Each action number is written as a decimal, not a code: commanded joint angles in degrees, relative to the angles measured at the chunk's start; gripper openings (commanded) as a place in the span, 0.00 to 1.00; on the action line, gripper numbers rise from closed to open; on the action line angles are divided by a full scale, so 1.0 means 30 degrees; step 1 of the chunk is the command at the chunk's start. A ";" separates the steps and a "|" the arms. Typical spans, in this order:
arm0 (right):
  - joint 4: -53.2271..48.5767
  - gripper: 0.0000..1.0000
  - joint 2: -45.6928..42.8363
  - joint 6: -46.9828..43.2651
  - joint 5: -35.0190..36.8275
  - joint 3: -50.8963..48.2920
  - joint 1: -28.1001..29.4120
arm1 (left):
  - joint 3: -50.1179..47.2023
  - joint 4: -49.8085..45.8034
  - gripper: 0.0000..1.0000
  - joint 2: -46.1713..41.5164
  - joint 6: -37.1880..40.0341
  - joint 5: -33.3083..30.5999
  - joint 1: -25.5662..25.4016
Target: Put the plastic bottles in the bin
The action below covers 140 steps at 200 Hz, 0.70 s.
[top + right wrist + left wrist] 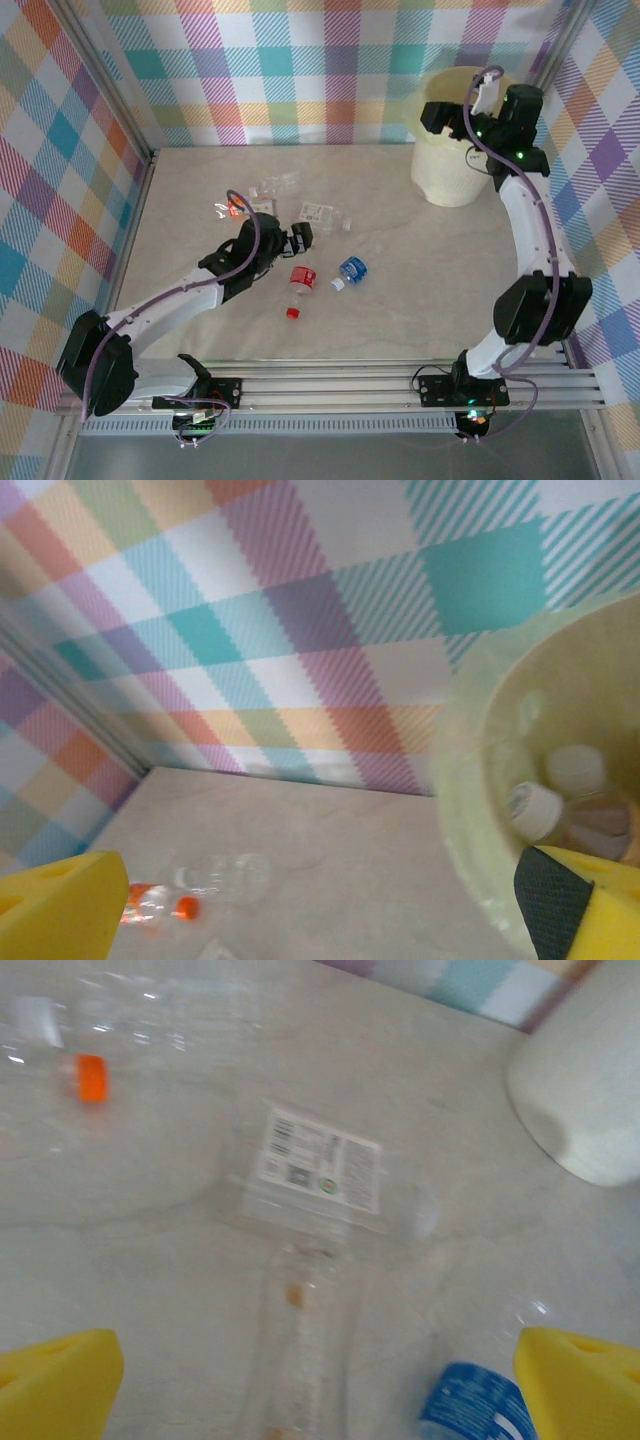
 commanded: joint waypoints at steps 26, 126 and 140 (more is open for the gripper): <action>0.3190 1.00 -0.3388 0.2437 -0.3969 -0.5379 0.0652 | 0.1666 -0.3247 1.00 -0.0044 -0.1263 -0.1171 0.2835; 0.3685 1.00 -0.6671 0.5227 -0.4435 -1.1758 0.4042 | 0.6266 -0.3938 1.00 0.5471 0.1012 0.1867 0.8387; 0.3457 1.00 -0.6715 0.5423 -0.4408 -1.2010 0.4115 | 0.7665 -0.4348 1.00 0.7034 0.1627 0.2539 0.9002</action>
